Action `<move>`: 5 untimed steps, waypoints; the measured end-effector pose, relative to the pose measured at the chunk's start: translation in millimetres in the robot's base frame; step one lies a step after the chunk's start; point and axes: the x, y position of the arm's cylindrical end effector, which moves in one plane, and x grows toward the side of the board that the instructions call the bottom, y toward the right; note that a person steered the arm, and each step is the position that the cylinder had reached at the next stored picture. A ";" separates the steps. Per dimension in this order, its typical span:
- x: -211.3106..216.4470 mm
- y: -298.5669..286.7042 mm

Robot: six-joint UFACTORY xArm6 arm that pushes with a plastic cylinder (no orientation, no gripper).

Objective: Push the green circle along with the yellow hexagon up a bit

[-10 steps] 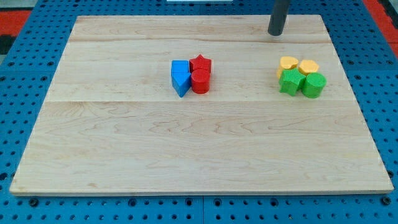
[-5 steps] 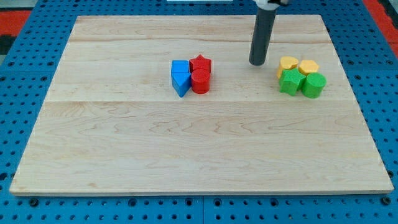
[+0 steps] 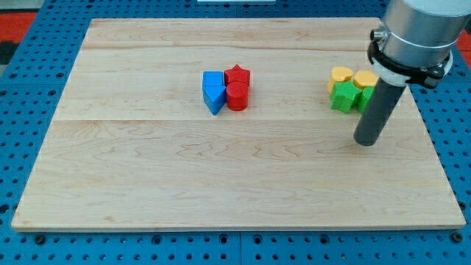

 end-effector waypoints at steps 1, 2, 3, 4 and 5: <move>-23.8 10.5; -40.1 24.9; -49.9 38.3; -55.7 38.4; -28.3 34.1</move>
